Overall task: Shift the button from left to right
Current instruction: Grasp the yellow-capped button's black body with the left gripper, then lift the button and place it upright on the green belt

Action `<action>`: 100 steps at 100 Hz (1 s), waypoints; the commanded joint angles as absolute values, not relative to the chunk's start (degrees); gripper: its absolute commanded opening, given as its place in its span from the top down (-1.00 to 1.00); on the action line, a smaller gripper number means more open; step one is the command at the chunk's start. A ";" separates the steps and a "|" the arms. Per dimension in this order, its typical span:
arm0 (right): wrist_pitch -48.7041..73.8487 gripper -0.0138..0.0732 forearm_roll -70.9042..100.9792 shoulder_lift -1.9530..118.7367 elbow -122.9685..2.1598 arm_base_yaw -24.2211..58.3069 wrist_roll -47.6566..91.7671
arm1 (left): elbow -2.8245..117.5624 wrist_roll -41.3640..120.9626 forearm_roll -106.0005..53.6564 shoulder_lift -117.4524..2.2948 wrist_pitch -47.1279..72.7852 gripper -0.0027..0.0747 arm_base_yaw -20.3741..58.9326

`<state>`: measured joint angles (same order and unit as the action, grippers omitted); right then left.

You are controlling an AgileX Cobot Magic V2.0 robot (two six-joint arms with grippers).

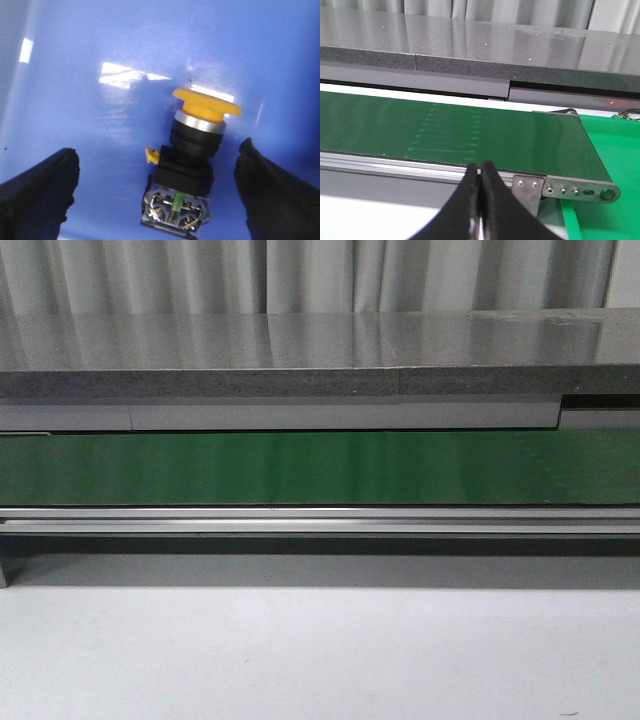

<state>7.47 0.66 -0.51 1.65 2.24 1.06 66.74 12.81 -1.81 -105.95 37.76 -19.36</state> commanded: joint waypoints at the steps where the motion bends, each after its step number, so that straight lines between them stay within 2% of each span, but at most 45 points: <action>1: 2.78 0.84 0.00 -1.48 1.71 2.12 1.28 | 68.23 12.99 -2.78 -104.59 35.88 -0.59 -19.10; 44: 2.78 0.84 0.00 -1.48 1.71 2.12 1.28 | 68.23 12.99 -3.82 -108.06 35.36 -0.59 -19.10; 53: 2.78 0.84 0.00 -1.48 1.71 2.12 1.28 | 68.23 12.99 -3.82 -108.06 35.36 -0.54 -19.10; 63: 2.78 0.84 0.00 -1.48 1.71 2.12 1.28 | 68.23 12.99 -4.32 -108.06 36.07 -0.30 -19.10; 81: 2.78 0.84 0.00 -1.48 1.71 2.12 1.28 | 68.23 12.99 -4.70 -107.95 37.84 0.33 -19.10; 100: 2.78 0.84 0.00 -1.48 1.71 2.12 1.28 | 68.23 12.99 -4.70 -105.94 38.42 0.82 -19.10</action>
<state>7.47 0.66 -0.51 1.65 2.24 1.06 66.94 12.95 -4.16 -110.12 38.14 -19.36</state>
